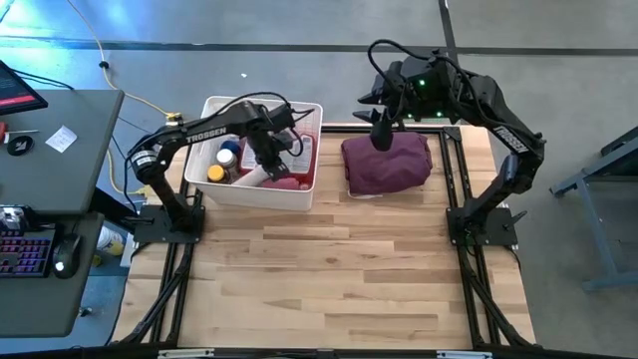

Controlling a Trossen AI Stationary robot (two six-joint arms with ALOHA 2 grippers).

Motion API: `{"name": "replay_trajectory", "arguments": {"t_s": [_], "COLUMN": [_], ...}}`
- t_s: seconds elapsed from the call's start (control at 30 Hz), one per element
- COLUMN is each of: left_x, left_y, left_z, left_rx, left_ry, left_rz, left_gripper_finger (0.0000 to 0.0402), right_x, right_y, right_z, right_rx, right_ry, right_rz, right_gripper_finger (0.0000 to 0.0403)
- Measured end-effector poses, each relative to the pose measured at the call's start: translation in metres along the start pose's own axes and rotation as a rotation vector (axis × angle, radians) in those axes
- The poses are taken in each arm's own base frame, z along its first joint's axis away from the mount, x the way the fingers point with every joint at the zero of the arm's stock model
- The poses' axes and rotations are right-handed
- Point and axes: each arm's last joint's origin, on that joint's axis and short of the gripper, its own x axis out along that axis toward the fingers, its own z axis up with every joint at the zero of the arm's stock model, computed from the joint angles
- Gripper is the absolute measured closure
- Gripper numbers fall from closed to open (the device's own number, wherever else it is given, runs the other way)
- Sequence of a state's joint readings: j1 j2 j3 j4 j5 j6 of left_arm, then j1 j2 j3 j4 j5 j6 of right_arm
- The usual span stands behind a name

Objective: Pick & place medical supplies in basket/bin
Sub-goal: Put the white bandage into the white bin, then adjust the white bin

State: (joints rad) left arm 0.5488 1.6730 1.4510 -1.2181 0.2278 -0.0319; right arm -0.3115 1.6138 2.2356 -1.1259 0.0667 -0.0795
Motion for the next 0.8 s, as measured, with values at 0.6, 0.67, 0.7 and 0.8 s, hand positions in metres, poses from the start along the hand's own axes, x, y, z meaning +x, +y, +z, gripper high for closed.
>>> {"name": "replay_trajectory", "arguments": {"t_s": [0.6,0.67,0.7,0.8], "left_x": [-0.059,-0.076,-0.083,-0.107], "left_y": [-0.018,-0.028,-0.033,-0.048], "left_z": [0.014,0.013,0.01,-0.001], "left_rx": [0.017,0.043,0.056,0.095], "left_ry": [-0.206,-0.306,-0.362,-0.553], "left_rz": [-0.083,-0.085,-0.092,-0.135], "left_gripper_finger": [0.0314,0.0337,0.035,0.0381], "right_x": [0.0,0.0,-0.001,-0.003], "right_y": [-0.009,-0.011,-0.012,-0.016], "right_z": [-0.009,-0.013,-0.016,-0.025], "right_rx": [0.097,0.144,0.168,0.212], "right_ry": [0.077,0.123,0.152,0.237], "right_rz": [0.088,0.138,0.148,0.146], "right_gripper_finger": [0.0259,0.027,0.0277,0.0304]}}
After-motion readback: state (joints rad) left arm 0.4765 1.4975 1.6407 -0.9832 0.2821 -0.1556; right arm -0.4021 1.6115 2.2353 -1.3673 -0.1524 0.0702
